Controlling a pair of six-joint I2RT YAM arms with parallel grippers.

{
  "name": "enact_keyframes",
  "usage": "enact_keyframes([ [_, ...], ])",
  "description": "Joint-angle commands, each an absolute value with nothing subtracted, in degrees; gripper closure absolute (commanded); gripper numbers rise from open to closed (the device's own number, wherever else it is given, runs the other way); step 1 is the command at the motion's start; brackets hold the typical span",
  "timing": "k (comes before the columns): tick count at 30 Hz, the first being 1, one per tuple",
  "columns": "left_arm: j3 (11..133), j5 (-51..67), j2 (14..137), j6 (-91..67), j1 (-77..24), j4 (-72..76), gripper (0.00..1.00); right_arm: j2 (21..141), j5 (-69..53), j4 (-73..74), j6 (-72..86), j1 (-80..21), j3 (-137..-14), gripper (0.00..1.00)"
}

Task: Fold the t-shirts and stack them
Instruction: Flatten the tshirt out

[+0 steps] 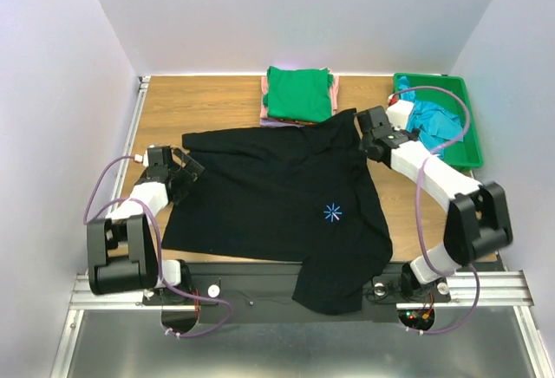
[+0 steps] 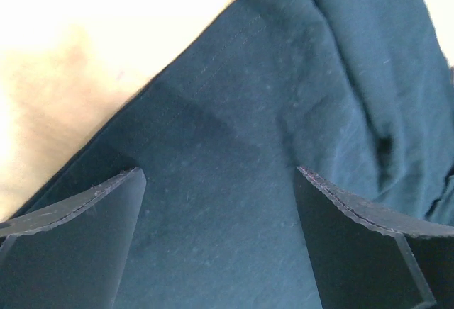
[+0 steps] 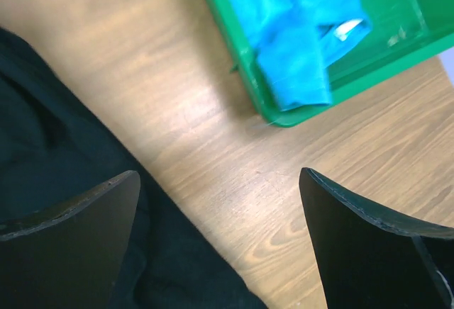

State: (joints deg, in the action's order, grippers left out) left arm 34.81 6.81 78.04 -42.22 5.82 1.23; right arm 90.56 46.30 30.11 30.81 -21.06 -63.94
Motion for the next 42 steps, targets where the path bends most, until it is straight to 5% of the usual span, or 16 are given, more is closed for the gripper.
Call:
enact_keyframes([
  [1, 34.1, 1.0, 70.7, -41.9, 5.7, -8.8, 0.02, 83.1, 47.5, 32.4, 33.2, -20.5, -64.5, 0.00],
  [3, 34.3, -2.7, 66.7, -43.2, 5.7, -11.5, 0.02, 78.8, 42.7, 32.9, 33.7, -20.4, -63.2, 0.00],
  [7, 33.0, -5.1, 60.7, -46.1, 5.7, -15.3, 0.02, 72.8, 10.8, 29.0, 27.3, -22.2, -59.4, 0.00],
  [10, 31.7, -6.6, 56.4, -46.8, 5.7, -16.5, 0.02, 70.0, 4.8, 22.9, 26.8, -29.7, -54.4, 0.00],
  [13, 29.4, -4.0, 54.2, -46.9, 5.7, -14.6, 0.02, 71.5, 6.0, 20.0, 30.0, -39.3, -51.1, 0.00],
  [21, 27.9, 5.4, 59.5, -42.6, 5.2, -6.0, 0.01, 84.5, 18.6, 19.9, 39.9, -39.1, -49.2, 0.00],
  [42, 48.5, 8.0, 96.2, -41.1, 0.1, 3.7, 0.02, 111.3, 20.1, 16.0, 27.1, -20.7, -72.6, 0.00],
])
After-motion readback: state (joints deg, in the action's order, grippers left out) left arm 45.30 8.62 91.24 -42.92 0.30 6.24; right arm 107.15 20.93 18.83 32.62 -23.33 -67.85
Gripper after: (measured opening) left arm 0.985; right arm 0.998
